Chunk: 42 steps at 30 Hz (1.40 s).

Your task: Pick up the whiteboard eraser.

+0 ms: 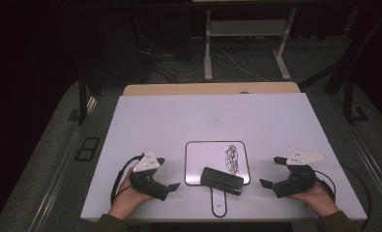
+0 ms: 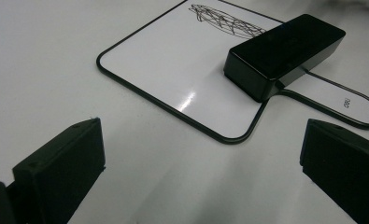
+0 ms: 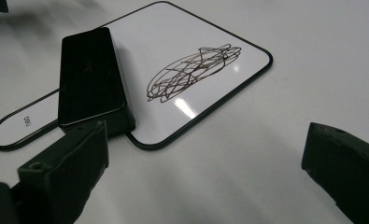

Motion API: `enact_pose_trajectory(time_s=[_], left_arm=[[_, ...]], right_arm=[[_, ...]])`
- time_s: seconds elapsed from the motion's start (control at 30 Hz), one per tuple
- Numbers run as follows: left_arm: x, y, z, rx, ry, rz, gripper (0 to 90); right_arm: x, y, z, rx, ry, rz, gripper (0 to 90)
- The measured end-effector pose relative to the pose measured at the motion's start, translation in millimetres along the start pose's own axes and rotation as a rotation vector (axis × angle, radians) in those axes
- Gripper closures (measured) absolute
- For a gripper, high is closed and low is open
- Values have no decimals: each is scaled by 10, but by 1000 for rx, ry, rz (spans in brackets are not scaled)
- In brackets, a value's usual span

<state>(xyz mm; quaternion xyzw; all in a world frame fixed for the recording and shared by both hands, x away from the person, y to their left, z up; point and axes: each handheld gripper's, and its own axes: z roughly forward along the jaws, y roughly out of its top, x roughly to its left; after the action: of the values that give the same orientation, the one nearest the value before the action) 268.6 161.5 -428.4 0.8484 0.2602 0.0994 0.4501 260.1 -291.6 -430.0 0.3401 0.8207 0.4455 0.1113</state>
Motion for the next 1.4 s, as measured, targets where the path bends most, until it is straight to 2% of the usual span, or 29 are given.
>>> enact_pose_trajectory(time_s=[0.2,0.33,0.37,0.5,0.7,0.8,1.27,1.4], left_arm=[[-7,6,7,-9,-9,-10,0],[-16,14,13,-8,-10,-5,0],[-18,17,19,-5,-15,-16,0],[-17,13,19,-7,-15,-19,0],[-35,1,26,5,-14,-13,0],[-24,-4,24,0,-24,-34,0],[-17,0,15,0,-3,-15,0],[-20,-2,15,1,-1,-21,0]], right_arm=[[-11,47,33,24,22,0,0],[-20,75,35,13,38,6,0],[-20,84,37,10,41,4,0],[-1,129,56,-2,46,-3,0],[13,181,96,3,62,-4,0],[21,201,119,4,70,-9,0],[58,297,193,-9,103,-14,0],[67,331,221,-15,112,-18,0]])
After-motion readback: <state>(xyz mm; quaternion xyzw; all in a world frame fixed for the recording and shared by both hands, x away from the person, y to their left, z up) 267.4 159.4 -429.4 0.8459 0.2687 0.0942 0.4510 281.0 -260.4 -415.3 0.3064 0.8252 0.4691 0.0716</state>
